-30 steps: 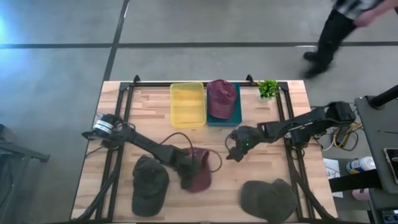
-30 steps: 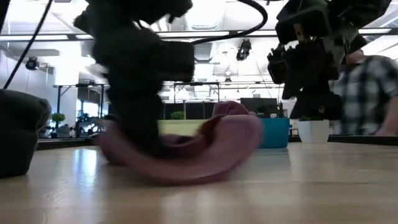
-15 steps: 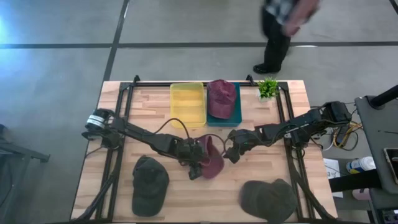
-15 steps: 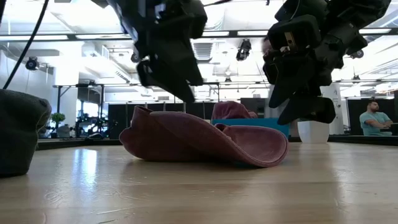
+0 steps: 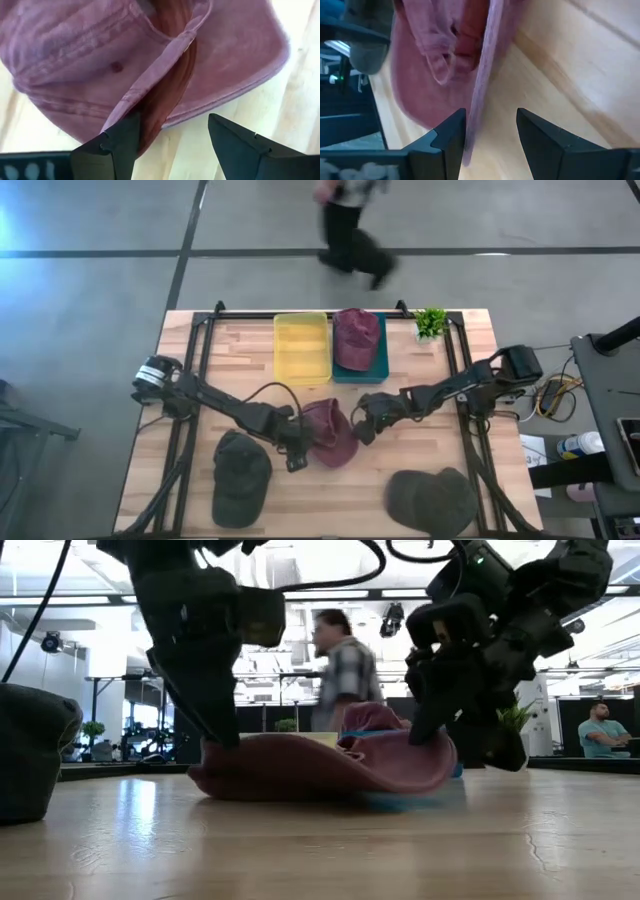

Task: Sort caps
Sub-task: Put the red cap into the blue bin

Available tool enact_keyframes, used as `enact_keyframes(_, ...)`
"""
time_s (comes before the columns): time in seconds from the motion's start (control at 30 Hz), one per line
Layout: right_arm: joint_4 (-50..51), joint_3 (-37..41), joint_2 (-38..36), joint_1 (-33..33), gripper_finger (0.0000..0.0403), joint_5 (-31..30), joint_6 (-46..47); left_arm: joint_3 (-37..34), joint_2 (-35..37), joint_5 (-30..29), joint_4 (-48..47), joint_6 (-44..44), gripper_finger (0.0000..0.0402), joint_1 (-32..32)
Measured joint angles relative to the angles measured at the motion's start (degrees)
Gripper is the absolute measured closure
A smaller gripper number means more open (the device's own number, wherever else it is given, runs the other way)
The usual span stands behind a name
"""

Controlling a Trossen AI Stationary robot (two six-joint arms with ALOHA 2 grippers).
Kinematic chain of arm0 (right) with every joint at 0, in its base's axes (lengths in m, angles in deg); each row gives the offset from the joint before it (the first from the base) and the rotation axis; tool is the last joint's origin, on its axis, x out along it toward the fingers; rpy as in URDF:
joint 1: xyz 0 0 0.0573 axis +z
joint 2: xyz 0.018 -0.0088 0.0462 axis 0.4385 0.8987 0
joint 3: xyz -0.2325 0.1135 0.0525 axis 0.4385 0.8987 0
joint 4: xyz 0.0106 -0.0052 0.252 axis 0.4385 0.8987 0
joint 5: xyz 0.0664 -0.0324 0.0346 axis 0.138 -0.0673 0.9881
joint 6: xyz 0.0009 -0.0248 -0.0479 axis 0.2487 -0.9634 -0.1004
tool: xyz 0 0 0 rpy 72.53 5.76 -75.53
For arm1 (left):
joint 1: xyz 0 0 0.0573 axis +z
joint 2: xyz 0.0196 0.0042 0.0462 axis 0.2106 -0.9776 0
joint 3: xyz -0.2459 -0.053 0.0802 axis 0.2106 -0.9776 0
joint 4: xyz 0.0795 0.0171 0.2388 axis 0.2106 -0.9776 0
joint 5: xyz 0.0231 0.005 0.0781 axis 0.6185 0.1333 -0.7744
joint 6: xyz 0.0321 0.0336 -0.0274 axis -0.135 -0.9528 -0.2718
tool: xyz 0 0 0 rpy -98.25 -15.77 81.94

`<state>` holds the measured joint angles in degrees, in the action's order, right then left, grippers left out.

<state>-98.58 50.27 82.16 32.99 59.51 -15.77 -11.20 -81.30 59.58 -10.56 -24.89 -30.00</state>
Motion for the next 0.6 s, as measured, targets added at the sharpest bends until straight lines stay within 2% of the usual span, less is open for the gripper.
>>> enact_keyframes(0.2,0.08,-1.73,2.48,0.04,0.0249,3.6,-2.04,-5.82,0.0,0.98,11.52,3.99,0.0171,0.0)
enact_keyframes(0.3,1.24,-2.7,2.29,0.02,0.0282,3.65,-4.02,-7.9,0.0,1.31,14.7,6.06,0.0171,0.0)
enact_keyframes(0.5,8.6,-6.14,0.56,-0.07,0.0379,2.3,-13.0,-8.15,0.67,1.41,17.62,8.41,0.0171,-0.06)
enact_keyframes(0.6,16.71,-8.77,-2.11,-0.05,0.0387,-0.39,-19.23,-5.32,3.29,0.45,17.28,8.06,0.0171,-0.06)
